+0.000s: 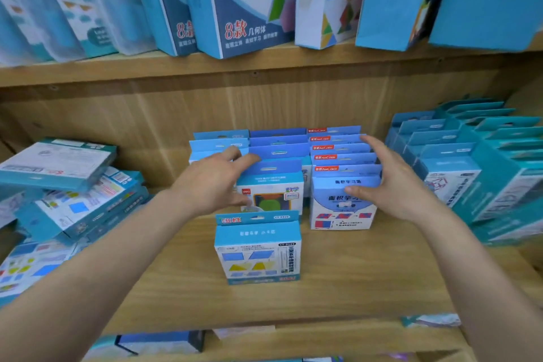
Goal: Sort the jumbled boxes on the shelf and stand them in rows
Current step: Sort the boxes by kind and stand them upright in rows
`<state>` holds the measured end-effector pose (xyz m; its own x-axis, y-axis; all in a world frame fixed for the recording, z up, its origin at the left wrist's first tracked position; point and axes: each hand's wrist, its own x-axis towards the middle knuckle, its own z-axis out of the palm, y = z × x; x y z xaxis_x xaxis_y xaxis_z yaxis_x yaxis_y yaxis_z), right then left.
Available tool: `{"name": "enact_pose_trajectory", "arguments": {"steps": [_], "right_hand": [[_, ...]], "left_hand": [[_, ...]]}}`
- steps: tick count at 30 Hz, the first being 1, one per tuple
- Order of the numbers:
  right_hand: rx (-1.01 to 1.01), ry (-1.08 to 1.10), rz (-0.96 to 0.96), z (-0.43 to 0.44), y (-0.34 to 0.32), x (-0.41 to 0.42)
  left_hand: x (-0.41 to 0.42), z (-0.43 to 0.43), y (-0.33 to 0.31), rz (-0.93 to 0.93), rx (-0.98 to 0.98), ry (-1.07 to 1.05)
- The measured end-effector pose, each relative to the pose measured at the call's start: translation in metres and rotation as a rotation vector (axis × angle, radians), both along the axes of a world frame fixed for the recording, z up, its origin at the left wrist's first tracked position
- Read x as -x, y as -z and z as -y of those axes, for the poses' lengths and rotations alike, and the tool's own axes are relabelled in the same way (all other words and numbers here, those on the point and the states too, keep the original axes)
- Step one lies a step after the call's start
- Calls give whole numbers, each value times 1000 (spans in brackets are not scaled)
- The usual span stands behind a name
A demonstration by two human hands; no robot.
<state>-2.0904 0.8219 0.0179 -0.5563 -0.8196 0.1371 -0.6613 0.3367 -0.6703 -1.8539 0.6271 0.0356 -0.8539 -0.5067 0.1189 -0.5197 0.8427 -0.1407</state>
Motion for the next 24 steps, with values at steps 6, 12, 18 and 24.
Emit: {"name": "enact_pose_trajectory", "arguments": {"steps": [6,12,18,24], "right_hand": [[-33,-11,-78,-4,7,10],[-50,20,-179,-7,7,12],[-79,71,-204,-10,2,10],[-191,68,-262,-7,-2,7]], "left_hand": [[19,5,21,-82,-97,-15],[33,-5,24,-199,-181,-21],[38,-3,18,-73,-95,51],[40,6,9,39,-29,91]]}}
